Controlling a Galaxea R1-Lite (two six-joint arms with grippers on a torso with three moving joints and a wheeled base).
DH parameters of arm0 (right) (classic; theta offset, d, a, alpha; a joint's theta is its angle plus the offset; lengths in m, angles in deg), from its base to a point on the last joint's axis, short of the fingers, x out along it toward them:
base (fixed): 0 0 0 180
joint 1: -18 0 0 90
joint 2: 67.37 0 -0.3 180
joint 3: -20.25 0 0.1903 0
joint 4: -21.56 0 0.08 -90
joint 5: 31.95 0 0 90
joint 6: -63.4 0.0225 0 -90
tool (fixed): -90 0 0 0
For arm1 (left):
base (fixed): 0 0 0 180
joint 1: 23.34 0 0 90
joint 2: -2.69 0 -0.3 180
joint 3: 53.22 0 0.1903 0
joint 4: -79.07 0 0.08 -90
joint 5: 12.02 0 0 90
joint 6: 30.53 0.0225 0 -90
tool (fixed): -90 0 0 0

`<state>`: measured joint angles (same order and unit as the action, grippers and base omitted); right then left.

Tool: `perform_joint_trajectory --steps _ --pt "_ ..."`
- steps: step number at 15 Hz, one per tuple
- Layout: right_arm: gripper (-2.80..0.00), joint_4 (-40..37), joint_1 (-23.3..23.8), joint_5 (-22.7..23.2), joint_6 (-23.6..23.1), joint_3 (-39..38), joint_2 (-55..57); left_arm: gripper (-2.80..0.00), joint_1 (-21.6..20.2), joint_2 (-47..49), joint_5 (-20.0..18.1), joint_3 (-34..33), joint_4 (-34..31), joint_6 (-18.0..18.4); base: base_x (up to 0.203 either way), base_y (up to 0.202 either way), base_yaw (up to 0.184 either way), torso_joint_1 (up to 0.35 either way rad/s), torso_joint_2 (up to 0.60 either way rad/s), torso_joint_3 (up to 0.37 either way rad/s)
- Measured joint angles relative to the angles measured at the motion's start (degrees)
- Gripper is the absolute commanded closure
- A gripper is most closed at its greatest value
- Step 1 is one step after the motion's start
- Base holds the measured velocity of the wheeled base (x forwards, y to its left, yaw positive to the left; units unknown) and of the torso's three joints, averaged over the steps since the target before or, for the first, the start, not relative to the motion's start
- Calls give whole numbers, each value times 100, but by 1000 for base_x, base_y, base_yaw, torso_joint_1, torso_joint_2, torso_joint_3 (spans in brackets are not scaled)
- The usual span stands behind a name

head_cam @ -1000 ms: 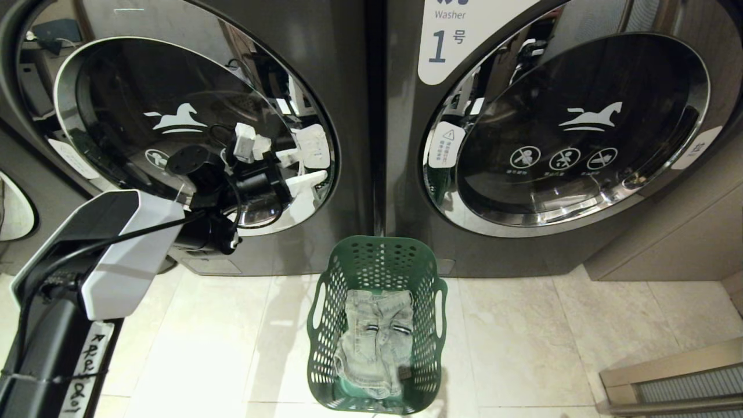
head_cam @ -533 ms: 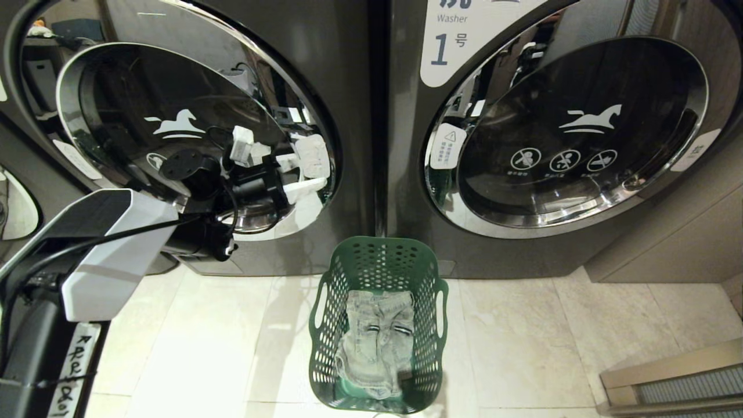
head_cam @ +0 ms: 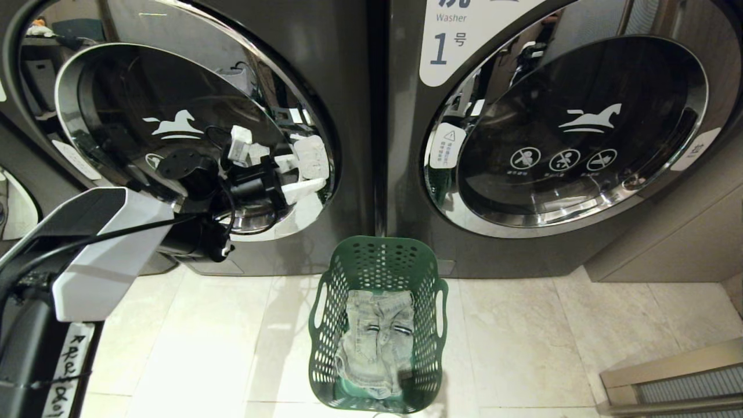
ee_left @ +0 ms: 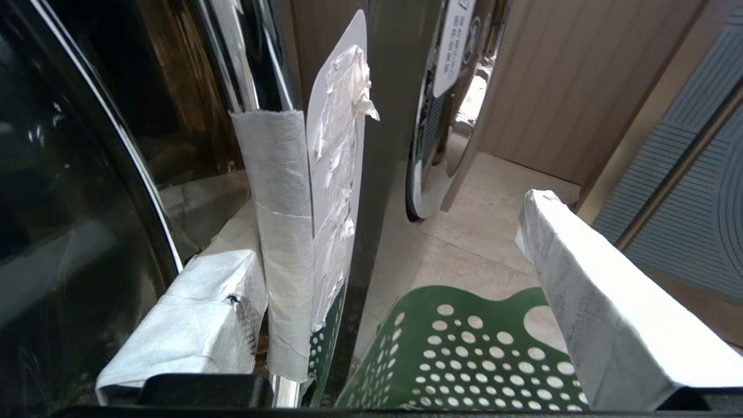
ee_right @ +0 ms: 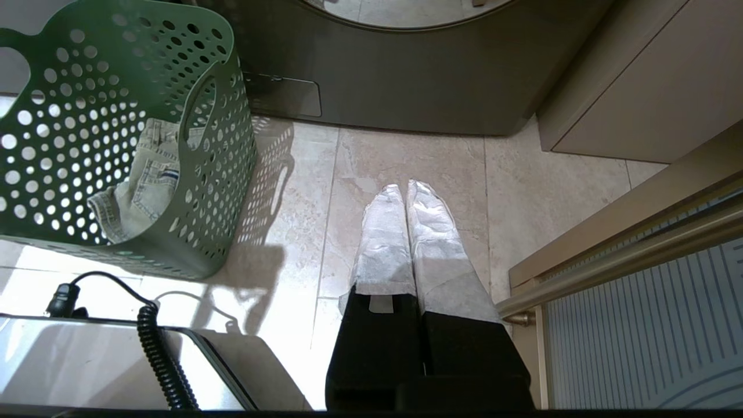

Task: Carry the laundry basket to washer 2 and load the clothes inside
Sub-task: Open the lid of the washing machine

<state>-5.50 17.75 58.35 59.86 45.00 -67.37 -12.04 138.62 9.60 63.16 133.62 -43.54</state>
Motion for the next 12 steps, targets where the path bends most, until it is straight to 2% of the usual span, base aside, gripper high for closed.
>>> perform_joint_trajectory --steps 7,12 --pt "0 0 0 0 0 0 0 -280 -629 -30 25 -42 61 26 0 0 0 0 0 0" --pt "0 1 0 2 0 0 0 -280 -885 -2 75 -142 13 28 0 0 0 0 0 0"
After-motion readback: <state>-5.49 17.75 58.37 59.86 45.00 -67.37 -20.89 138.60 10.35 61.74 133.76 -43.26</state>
